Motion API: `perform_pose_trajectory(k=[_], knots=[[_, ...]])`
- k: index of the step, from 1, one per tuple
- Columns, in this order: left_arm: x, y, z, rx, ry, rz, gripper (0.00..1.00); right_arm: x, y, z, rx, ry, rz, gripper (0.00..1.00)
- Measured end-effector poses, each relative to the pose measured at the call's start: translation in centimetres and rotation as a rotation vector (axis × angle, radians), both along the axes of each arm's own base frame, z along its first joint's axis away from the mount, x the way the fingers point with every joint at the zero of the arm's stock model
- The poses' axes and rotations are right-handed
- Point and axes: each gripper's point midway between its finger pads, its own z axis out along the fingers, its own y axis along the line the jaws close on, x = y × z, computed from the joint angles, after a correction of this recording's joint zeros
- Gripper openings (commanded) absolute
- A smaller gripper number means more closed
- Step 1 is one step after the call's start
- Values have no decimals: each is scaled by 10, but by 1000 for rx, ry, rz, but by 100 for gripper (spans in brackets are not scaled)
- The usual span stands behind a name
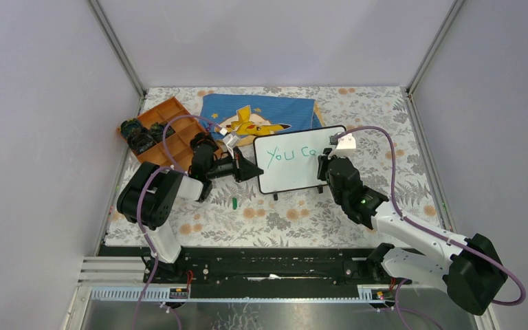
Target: Write a sentence on the whiteboard
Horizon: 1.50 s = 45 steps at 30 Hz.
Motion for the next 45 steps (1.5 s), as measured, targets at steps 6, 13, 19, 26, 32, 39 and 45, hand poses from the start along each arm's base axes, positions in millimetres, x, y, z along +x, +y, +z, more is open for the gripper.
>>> perform_pose_trajectory(k=[6,13,19,26,32,39,45], knots=[[0,0,0,0,0,0,0,5,0,9,4,-15,-6,0],[0,0,0,0,0,0,0,7,1,10,-1,-14,-6,0],[0,0,0,1,0,0,0,6,2,10,-1,-14,-5,0],[0,0,0,2,1,0,0,2,-1,5,-2,-6,0,0],[1,0,0,3,-1,-1,0,-2,-5,1,-4,4,-2,0],[1,0,0,4,-4,-1,0,-5,-8,17,36,-36,-3,0],[1,0,0,5,-7,-1,0,-5,-9,23,46,-54,-5,0]])
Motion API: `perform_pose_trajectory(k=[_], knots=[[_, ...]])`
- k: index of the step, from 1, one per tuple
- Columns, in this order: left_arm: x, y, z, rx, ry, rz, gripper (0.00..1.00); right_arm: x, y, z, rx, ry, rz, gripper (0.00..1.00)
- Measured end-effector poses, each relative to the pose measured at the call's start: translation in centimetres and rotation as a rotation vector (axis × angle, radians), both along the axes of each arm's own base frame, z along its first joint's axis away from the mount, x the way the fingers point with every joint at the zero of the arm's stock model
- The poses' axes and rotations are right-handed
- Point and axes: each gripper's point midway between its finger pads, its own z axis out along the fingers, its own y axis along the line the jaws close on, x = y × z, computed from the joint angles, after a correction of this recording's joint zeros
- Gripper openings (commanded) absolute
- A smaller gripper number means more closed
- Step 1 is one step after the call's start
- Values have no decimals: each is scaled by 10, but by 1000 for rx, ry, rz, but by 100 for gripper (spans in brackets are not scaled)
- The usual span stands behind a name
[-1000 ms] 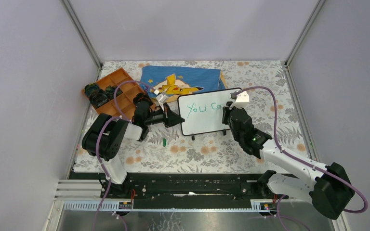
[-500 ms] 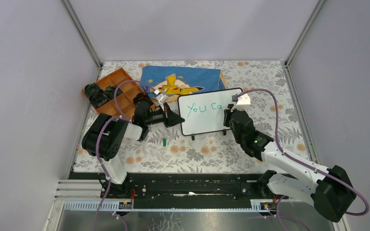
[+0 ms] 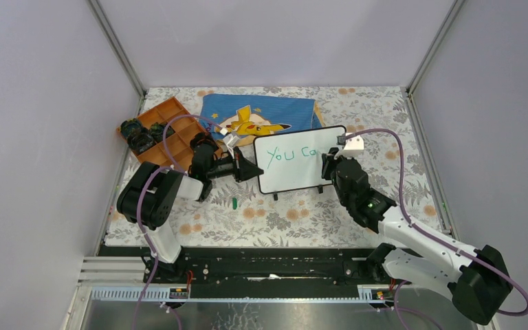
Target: Write a sentence on the whiteboard
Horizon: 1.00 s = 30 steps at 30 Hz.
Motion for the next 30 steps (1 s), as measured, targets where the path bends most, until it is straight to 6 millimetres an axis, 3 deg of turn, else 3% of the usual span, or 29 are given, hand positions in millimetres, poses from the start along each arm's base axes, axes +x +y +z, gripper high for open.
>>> perform_pose_trajectory(k=[9,30], knots=[[0,0,0,2,2,0,0,5,1,-10,-17,20,-8,0],[0,-2,0,6,0,-4,0,13,-2,-9,-2,14,-30,0]])
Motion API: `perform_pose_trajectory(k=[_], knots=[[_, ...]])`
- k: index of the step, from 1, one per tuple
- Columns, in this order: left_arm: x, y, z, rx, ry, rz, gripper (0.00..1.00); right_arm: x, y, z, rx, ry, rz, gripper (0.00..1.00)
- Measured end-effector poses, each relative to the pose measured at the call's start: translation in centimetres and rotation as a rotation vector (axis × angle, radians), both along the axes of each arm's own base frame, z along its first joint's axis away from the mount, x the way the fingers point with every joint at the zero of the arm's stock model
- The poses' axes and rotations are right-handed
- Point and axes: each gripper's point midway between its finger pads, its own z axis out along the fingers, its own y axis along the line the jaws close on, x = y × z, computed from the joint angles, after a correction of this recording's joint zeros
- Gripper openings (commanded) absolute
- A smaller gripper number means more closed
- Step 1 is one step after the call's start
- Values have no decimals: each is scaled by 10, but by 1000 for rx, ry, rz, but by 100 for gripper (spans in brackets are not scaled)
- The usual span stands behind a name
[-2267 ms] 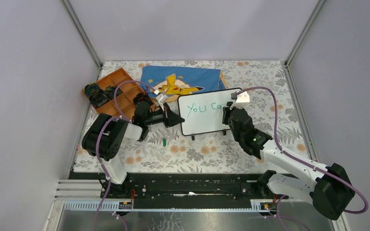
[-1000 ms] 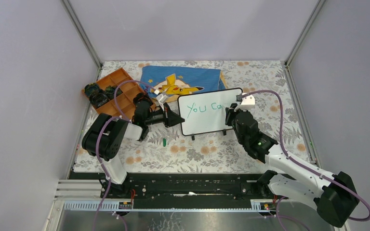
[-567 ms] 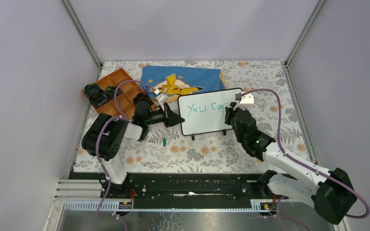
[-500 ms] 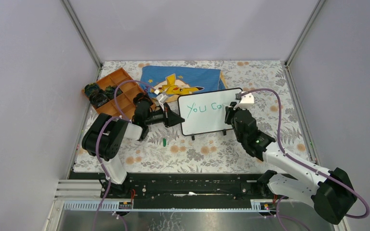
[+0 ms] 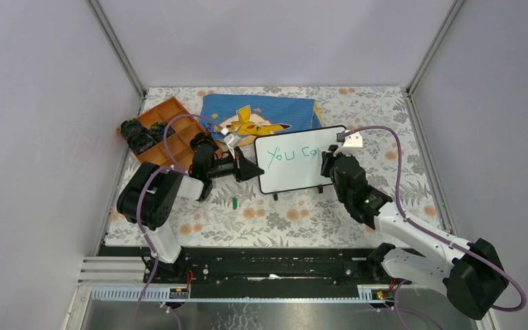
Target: Write a sentence on the whiteboard
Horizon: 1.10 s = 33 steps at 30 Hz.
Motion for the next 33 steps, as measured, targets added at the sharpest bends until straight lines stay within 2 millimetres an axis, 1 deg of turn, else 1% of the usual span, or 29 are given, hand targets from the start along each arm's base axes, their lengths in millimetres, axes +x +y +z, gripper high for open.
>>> perform_pose_trajectory(k=[5,15,22,29,33], knots=[[0,0,0,1,1,0,0,-2,2,-3,10,11,10,0],[0,0,1,4,1,1,0,-12,-5,-24,1,60,5,0],[-1,-1,1,5,1,2,0,-11,-4,-23,0,61,5,0],[-1,-1,1,6,-1,1,0,-5,1,-11,0,43,9,0],[-1,-1,1,6,0,1,0,-2,2,-8,-3,39,9,0]])
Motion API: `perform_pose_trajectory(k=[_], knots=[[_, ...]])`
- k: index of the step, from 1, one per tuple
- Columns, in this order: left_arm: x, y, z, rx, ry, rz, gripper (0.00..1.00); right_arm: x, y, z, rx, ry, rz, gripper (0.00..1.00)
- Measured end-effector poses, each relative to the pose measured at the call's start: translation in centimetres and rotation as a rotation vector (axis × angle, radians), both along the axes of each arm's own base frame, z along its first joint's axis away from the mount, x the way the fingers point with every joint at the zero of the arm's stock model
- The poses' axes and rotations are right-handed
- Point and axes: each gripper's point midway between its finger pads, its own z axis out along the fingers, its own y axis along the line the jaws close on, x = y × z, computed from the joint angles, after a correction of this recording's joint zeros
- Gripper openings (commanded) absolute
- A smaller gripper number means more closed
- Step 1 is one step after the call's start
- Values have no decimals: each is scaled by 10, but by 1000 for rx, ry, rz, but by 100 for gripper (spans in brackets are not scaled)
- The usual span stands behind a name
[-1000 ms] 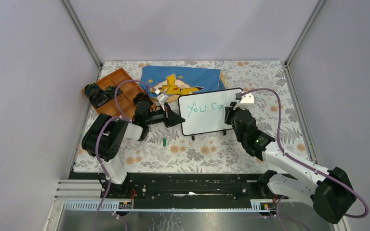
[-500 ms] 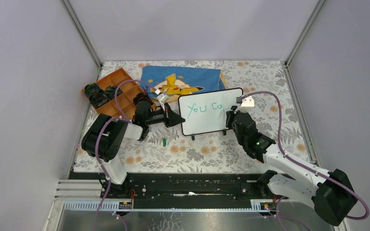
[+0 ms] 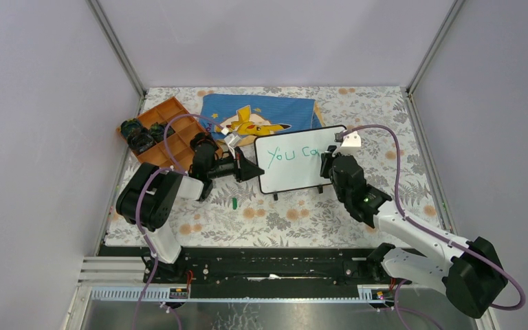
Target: Write a sentence on the whiteboard
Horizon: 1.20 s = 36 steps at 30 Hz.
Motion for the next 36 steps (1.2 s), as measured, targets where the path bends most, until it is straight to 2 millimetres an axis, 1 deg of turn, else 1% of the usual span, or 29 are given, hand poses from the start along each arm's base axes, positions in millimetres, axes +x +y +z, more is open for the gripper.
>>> perform_pose_trajectory(k=[14,23,29,36], knots=[[0,0,0,0,0,-1,0,6,-7,5,-2,-12,-25,0],[0,0,0,1,0,-1,0,7,-9,6,-2,-13,-31,0],[0,0,0,4,-3,-1,0,6,-14,6,-6,-13,-51,0],[0,0,0,4,-4,-1,0,2,-18,0,-9,-1,-56,0]])
